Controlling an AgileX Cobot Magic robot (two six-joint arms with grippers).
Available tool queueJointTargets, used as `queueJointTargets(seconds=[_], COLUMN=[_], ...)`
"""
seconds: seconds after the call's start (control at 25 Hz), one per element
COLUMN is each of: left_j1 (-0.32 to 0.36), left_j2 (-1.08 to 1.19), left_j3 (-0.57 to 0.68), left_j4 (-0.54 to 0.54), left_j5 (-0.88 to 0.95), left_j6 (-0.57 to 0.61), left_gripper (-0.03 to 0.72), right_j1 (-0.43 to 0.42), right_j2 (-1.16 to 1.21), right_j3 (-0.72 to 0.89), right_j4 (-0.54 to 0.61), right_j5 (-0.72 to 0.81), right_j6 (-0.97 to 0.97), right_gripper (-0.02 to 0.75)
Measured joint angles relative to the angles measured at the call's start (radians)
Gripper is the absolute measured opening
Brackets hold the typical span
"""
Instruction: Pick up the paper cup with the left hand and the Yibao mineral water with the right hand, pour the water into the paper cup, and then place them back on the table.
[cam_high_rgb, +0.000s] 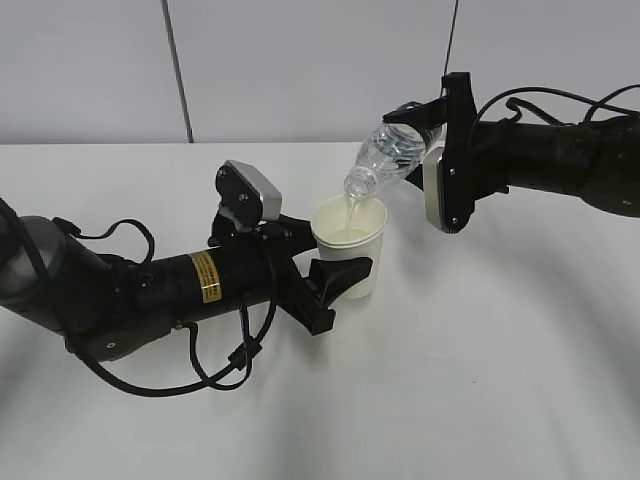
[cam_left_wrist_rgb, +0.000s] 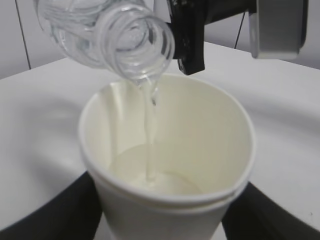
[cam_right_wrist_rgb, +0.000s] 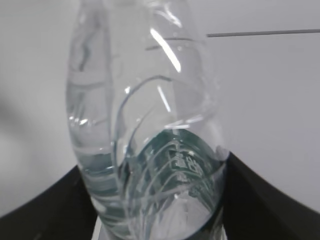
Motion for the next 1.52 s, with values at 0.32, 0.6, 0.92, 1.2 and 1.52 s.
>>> queueJointTargets(seconds=[0.32,0.6,0.92,1.2,1.52], left_j1=[0.000,0.000,0.000,0.000,0.000], left_j2=[0.000,0.000,0.000,0.000,0.000], left_j3=[0.000,0.000,0.000,0.000,0.000], left_j4=[-0.001,-0.002,-0.010,-0.018,-0.019], left_j5=[0.000,0.001,0.008,0.008,0.008], left_j6=[0.000,0.000,0.000,0.000,0.000], left_gripper=[0.433,0.433,0.433,0.433,0.433], right_j1=[0.000,0.000,0.000,0.000,0.000], right_j2=[0.000,0.000,0.000,0.000,0.000], right_j3=[0.000,0.000,0.000,0.000,0.000], right_j4=[0.002,0.004,0.004,0.030,0.051], right_j5=[0.000,0.000,0.000,0.000,0.000], right_j6=[0.019,0.064,0.114,0.344,0.615], right_gripper=[0.489,0.489,0.489,0.489,0.489])
